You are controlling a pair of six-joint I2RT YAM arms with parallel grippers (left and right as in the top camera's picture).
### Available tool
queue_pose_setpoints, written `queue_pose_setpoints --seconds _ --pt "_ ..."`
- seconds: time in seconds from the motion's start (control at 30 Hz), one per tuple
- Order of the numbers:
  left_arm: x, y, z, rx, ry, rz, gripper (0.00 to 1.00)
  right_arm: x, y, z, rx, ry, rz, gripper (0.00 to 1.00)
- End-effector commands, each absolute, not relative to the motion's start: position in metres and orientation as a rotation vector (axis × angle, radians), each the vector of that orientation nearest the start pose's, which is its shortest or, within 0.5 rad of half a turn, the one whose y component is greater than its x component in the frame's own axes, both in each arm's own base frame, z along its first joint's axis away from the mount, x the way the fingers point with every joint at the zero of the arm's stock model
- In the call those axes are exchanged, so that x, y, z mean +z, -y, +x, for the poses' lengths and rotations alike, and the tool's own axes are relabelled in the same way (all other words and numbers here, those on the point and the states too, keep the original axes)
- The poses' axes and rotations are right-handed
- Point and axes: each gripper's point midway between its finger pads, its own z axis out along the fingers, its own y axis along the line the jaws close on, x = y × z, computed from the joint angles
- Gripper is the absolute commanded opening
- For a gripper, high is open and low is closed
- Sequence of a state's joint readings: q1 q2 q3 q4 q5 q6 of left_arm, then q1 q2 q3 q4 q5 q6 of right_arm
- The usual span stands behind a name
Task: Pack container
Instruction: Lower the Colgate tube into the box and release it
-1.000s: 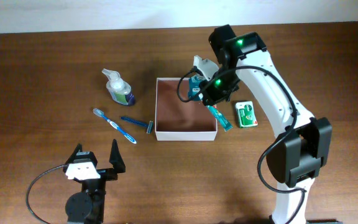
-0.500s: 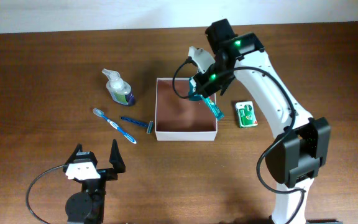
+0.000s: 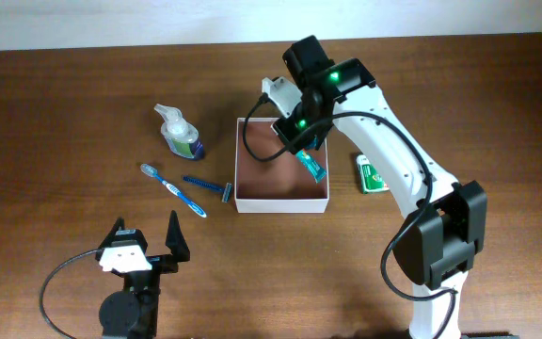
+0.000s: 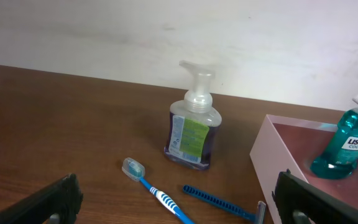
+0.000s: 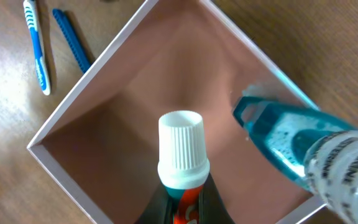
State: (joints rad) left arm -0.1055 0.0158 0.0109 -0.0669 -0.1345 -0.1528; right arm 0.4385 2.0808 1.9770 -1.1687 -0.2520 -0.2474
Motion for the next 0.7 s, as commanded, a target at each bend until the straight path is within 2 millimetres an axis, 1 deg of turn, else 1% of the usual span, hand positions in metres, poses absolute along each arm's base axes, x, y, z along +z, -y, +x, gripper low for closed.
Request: queue_pose_setpoints --seconds 0.0,0.1,0.13,0.17,0.2,0.27,0.47,0.53,0.67 --pt "0.158 0.005 0.246 -0.083 -1.640 -0.120 0.99 0.139 -0.236 0.410 0.372 -2.667 -1.019 0.04" --pt "0.158 0.005 0.246 -0.083 -1.640 -0.120 0.99 0.129 -0.237 0.410 0.373 -2.689 -1.023 0.04" --pt "0.158 0.005 0.246 -0.083 -1.640 -0.120 0.99 0.123 -0.237 0.410 0.373 -2.703 -1.025 0.04" --pt "0.158 0.005 0.246 -0.083 -1.640 -0.120 1.00 0.122 -0.236 0.410 0.373 -2.708 -1.026 0.04" --pt "0.158 0.005 0.246 -0.083 -1.640 -0.120 0.99 0.116 -0.236 0.409 0.372 -2.723 -1.030 0.04" --pt "0.158 0.005 0.246 -0.083 -1.640 -0.120 0.99 0.112 -0.236 0.408 0.372 -2.729 -1.037 0.04" --pt "0.158 0.005 0.246 -0.083 -1.640 -0.120 0.99 0.108 -0.237 0.396 0.339 -2.556 -1.438 0.04" --pt "0.158 0.005 0.246 -0.083 -1.640 -0.120 0.99 0.108 -0.237 0.394 0.329 -2.497 -1.541 0.04" --pt "0.158 0.005 0.246 -0.083 -1.640 -0.120 0.99 0.109 -0.241 0.385 0.372 -2.340 -1.755 0.04"
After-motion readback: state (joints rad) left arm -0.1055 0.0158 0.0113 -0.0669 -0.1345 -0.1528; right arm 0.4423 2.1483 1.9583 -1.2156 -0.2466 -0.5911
